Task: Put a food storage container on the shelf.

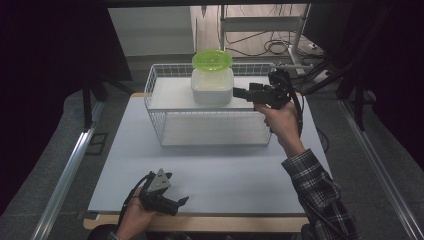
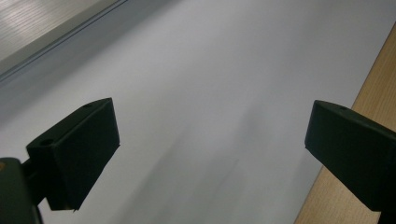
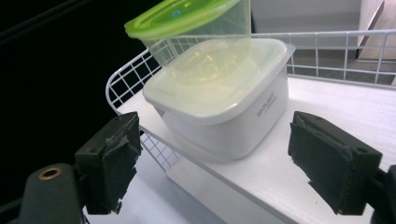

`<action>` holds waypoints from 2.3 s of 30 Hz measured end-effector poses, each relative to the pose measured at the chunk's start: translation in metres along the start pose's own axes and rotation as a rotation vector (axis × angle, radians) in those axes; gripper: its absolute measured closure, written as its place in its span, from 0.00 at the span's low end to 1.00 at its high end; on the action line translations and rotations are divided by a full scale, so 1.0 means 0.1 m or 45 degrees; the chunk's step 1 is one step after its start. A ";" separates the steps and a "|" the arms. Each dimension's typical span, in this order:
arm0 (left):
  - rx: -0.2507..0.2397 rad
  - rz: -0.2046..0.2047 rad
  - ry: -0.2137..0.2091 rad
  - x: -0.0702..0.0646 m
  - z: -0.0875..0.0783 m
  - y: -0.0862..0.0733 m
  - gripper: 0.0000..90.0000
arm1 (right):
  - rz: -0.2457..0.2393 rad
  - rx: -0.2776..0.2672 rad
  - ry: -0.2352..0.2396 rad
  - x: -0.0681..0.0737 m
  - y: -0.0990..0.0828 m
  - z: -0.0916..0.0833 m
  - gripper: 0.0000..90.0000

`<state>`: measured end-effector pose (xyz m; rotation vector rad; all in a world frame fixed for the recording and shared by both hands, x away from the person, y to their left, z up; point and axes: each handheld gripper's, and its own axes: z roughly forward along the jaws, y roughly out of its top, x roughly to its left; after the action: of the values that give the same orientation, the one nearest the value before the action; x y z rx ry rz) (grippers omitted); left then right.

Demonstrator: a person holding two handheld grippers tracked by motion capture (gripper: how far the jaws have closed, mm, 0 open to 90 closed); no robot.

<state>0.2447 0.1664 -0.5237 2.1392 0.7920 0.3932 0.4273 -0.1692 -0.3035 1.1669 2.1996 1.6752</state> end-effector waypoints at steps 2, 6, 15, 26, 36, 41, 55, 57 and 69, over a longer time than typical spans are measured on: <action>0.000 0.001 0.001 0.00 0.00 0.00 0.03 | -0.009 0.002 0.000 0.01 -0.03 -0.01 0.19; 0.002 0.002 0.000 0.00 0.00 0.00 0.03 | -0.035 0.002 -0.003 0.03 -0.08 -0.04 0.18; 0.001 0.003 0.001 0.00 0.00 0.00 0.03 | -0.073 0.008 -0.001 0.07 -0.19 -0.10 0.15; -0.004 0.001 0.001 -0.01 0.00 0.00 0.03 | -0.180 0.037 -0.036 0.15 -0.38 -0.12 0.10; -0.001 -0.016 -0.015 0.00 -0.01 0.01 0.03 | -0.254 0.068 -0.054 0.16 -0.68 -0.10 0.05; 0.001 -0.016 -0.017 0.00 -0.01 0.01 0.03 | -0.272 0.068 -0.055 0.15 -0.85 -0.10 0.02; -0.005 -0.013 -0.019 -0.01 -0.01 0.01 0.03 | -0.298 0.099 -0.079 0.14 -1.14 -0.19 0.00; -0.009 -0.018 -0.020 -0.01 -0.01 0.01 0.03 | -0.302 0.108 -0.079 0.15 -1.18 -0.21 0.00; -0.009 -0.020 -0.020 -0.01 -0.01 0.01 0.03 | -0.324 0.166 -0.112 0.11 -1.42 -0.24 0.00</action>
<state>0.2439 0.1664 -0.5224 2.1261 0.7971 0.3703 0.3375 -0.1917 -0.4145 0.9206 2.3173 1.3736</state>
